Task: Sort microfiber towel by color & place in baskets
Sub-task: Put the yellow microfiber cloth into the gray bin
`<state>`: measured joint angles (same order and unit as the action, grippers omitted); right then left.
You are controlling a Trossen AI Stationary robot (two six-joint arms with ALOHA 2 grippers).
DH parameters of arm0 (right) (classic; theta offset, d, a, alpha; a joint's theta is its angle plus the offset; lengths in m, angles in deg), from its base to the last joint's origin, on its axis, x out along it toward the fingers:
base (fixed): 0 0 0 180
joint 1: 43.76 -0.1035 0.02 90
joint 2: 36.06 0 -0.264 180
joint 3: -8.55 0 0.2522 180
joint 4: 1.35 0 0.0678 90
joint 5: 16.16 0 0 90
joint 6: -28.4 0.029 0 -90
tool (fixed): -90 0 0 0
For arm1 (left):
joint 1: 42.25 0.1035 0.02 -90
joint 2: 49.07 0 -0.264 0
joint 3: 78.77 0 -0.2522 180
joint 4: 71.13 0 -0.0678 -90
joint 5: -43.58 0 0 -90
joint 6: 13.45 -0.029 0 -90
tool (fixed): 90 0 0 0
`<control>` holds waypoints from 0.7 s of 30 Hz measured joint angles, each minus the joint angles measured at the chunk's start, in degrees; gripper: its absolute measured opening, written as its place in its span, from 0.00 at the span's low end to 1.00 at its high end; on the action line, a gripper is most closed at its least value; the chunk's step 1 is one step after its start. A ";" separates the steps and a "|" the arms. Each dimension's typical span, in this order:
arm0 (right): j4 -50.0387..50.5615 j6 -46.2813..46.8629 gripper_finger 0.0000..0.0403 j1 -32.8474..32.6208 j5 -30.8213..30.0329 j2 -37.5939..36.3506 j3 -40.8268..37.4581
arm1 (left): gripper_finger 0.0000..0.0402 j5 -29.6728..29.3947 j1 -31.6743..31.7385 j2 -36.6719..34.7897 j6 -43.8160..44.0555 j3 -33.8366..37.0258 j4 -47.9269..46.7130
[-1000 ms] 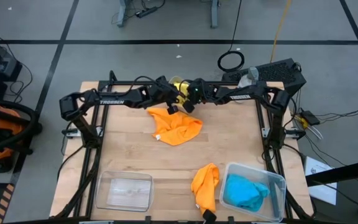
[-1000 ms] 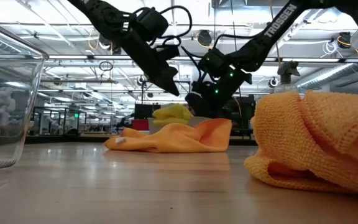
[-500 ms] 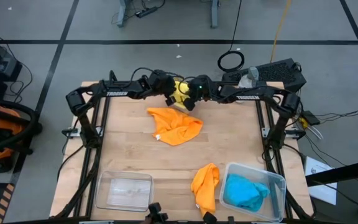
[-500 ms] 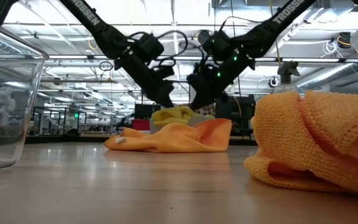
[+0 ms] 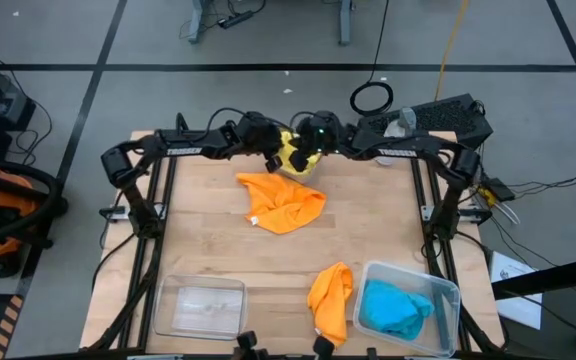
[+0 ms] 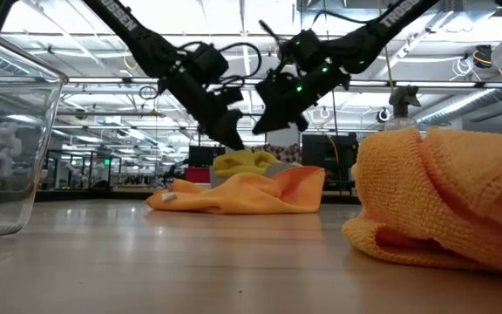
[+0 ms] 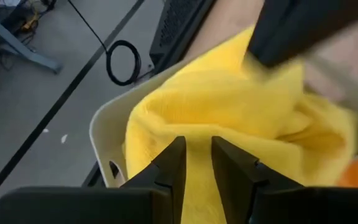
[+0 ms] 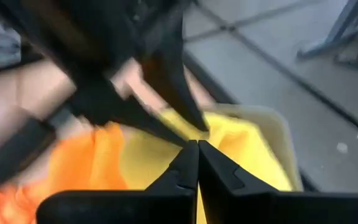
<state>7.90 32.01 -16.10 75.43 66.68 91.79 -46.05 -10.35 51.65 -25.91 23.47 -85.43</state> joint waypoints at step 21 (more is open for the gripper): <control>12.74 -2.80 0.00 2.67 8.67 10.95 10.83 | 0.21 -8.11 -0.93 -18.98 8.35 0.39 -26.37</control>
<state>20.64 29.22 -13.42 84.10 77.63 102.62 -54.17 -11.27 32.67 -17.56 23.86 -111.80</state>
